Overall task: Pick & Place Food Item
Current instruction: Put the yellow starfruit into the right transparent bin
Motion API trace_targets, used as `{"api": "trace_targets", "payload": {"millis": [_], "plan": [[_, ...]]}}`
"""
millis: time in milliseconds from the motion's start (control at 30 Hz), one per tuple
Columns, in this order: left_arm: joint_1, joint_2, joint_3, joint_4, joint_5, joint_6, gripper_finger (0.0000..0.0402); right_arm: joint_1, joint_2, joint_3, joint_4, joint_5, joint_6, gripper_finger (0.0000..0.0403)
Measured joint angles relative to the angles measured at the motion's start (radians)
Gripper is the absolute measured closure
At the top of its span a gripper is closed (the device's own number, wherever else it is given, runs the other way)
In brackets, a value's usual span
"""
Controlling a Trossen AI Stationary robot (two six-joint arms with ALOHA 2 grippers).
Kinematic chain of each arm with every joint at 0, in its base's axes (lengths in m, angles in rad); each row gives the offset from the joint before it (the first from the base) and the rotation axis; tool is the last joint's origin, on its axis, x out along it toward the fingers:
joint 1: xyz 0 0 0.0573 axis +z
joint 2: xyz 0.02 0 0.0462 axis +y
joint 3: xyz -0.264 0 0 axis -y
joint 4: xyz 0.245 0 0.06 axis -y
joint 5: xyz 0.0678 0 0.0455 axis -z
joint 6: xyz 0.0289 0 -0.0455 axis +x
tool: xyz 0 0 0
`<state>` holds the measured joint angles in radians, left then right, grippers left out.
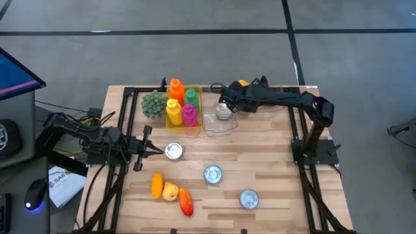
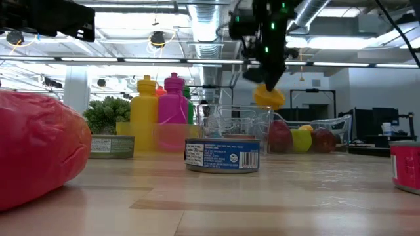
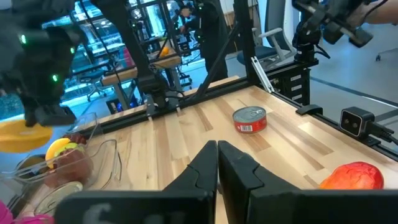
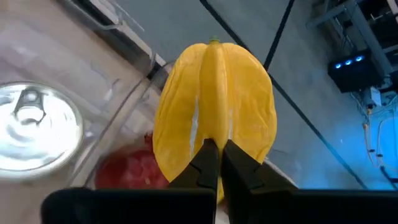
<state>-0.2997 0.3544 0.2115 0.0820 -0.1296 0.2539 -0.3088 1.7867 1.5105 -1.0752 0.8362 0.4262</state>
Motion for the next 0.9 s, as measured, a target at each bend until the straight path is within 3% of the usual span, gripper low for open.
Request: {"api": "trace_targets", "payload": {"millis": [267,567,900], "plan": [[0.000,0.019,0.000,0.000,0.000,0.000,0.0399,-0.044,0.002,-0.113,0.028,0.005,-0.038,0.0403],[0.000,0.021,0.000,0.001,0.000,0.000,0.0399,-0.095,0.001,-0.179,0.224,-0.005,-0.135,0.0396],[0.000,0.021,0.000,0.001,0.000,0.000,0.0399,-0.084,0.001,-0.179,0.217,0.002,-0.149,0.0284]]}}
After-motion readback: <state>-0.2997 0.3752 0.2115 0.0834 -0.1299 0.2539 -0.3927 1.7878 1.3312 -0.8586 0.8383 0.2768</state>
